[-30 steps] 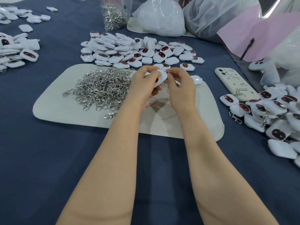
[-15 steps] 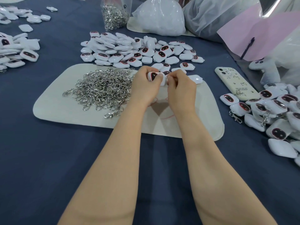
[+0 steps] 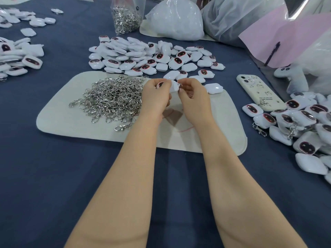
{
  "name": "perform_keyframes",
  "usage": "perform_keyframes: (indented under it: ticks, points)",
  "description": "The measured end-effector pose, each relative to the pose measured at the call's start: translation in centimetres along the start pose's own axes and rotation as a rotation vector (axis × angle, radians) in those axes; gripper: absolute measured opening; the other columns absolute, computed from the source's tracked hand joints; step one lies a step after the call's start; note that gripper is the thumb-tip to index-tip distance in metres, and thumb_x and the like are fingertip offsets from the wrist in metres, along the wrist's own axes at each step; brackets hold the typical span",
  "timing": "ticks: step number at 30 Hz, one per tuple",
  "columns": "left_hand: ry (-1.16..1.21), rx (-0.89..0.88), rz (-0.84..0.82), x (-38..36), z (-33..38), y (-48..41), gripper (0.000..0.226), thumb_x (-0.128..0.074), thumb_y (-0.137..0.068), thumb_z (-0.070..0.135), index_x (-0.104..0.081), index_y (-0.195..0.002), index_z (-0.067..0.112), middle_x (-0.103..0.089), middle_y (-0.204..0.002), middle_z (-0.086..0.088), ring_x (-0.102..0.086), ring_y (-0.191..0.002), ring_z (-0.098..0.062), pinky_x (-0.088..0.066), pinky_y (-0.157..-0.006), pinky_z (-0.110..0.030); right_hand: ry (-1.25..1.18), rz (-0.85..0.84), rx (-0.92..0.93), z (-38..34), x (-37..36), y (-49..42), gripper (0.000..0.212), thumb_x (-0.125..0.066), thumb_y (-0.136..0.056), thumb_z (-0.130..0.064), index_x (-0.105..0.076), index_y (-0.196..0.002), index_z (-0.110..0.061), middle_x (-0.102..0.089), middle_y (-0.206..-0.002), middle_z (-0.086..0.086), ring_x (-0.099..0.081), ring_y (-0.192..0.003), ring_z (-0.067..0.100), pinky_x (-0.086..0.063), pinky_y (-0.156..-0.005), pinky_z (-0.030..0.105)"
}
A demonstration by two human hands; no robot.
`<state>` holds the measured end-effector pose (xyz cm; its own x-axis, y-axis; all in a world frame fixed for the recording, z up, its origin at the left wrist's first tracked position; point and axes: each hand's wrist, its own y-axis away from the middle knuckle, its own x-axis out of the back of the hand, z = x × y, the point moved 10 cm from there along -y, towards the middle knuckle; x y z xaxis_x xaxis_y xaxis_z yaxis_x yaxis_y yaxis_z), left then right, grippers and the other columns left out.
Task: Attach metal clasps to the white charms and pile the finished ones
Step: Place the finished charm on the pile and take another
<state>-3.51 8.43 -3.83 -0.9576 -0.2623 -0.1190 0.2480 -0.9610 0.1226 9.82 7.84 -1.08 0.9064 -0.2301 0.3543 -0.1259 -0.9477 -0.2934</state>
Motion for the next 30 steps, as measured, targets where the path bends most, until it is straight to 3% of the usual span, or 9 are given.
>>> perform_keyframes:
  ticks: [4, 9, 13, 17, 22, 25, 27, 30]
  points:
    - [0.128, 0.065, -0.017, -0.3, -0.6, 0.1, 0.005, -0.053, -0.091, 0.011, -0.057, -0.090, 0.014, -0.053, -0.064, -0.002, -0.045, -0.043, -0.005, -0.039, -0.045, -0.017, 0.017, 0.016, -0.031, 0.4, 0.2, -0.1, 0.012, -0.053, -0.091, -0.008, -0.058, -0.102, -0.014, -0.057, -0.092, -0.010, -0.055, -0.094, 0.008, -0.047, -0.088, 0.028]
    - [0.224, 0.125, -0.050, -0.7, -1.0, 0.0, 0.012, -0.052, -0.091, 0.008, -0.053, -0.080, 0.013, -0.052, -0.063, -0.004, -0.044, -0.037, -0.003, -0.037, -0.040, -0.015, -0.028, 0.037, -0.049, 0.5, 0.3, 0.0, 0.010, -0.054, -0.091, -0.010, -0.054, -0.093, -0.019, -0.059, -0.085, -0.008, -0.057, -0.086, 0.011, -0.049, -0.080, 0.030]
    - [0.304, 0.183, -0.059, -0.9, -1.5, 0.1, 0.012, -0.051, -0.091, 0.007, -0.051, -0.081, 0.013, -0.051, -0.064, -0.004, -0.045, -0.034, -0.003, -0.036, -0.038, -0.013, -0.058, 0.037, -0.065, 0.6, 0.1, 0.1, 0.012, -0.054, -0.090, -0.009, -0.053, -0.091, -0.020, -0.060, -0.083, -0.005, -0.059, -0.084, 0.013, -0.048, -0.079, 0.028]
    - [0.332, 0.204, -0.065, -1.2, -1.6, 0.2, 0.015, -0.052, -0.090, 0.007, -0.049, -0.077, 0.013, -0.049, -0.059, -0.003, -0.044, -0.034, -0.004, -0.036, -0.038, -0.013, -0.052, 0.106, -0.030, 0.1, 0.9, 0.0, 0.009, -0.055, -0.092, -0.010, -0.056, -0.092, -0.019, -0.057, -0.081, -0.015, -0.057, -0.083, 0.007, -0.045, -0.078, 0.016]
    - [0.204, 0.215, -0.101, -1.5, -1.7, 0.4, 0.013, -0.053, -0.091, 0.017, -0.052, -0.079, 0.021, -0.051, -0.053, 0.005, -0.047, -0.039, -0.005, -0.040, -0.044, -0.014, -0.033, 0.194, 0.019, -0.6, 1.8, 0.4, 0.011, -0.053, -0.093, -0.009, -0.059, -0.095, -0.018, -0.059, -0.082, -0.015, -0.055, -0.078, 0.002, -0.044, -0.076, 0.014]
    - [0.109, 0.114, -0.081, -1.3, -1.0, 0.3, 0.009, -0.055, -0.091, 0.020, -0.054, -0.084, 0.025, -0.055, -0.067, 0.004, -0.050, -0.040, -0.002, -0.042, -0.049, -0.017, 0.074, 0.226, 0.068, -1.3, 2.1, 0.5, 0.013, -0.052, -0.093, -0.009, -0.064, -0.098, -0.011, -0.061, -0.086, -0.008, -0.057, -0.083, 0.010, -0.044, -0.078, 0.019]
    - [-0.001, -0.057, -0.043, -0.8, 0.6, 0.2, 0.007, -0.055, -0.091, 0.016, -0.055, -0.089, 0.023, -0.059, -0.078, 0.000, -0.053, -0.044, -0.003, -0.043, -0.050, -0.019, 0.152, 0.231, 0.091, -1.6, 2.2, 0.5, 0.014, -0.051, -0.093, -0.008, -0.065, -0.096, -0.008, -0.060, -0.084, -0.006, -0.057, -0.083, 0.014, -0.045, -0.078, 0.026]
    - [-0.268, -0.359, -0.019, -1.0, 3.6, 1.1, 0.010, -0.055, -0.090, 0.014, -0.057, -0.098, 0.019, -0.059, -0.085, 0.002, -0.059, -0.067, -0.018, -0.050, -0.067, -0.030, 0.217, 0.226, 0.093, -1.6, 2.2, 0.4, 0.013, -0.051, -0.092, -0.008, -0.064, -0.092, -0.008, -0.060, -0.082, -0.003, -0.057, -0.082, 0.019, -0.044, -0.077, 0.031]
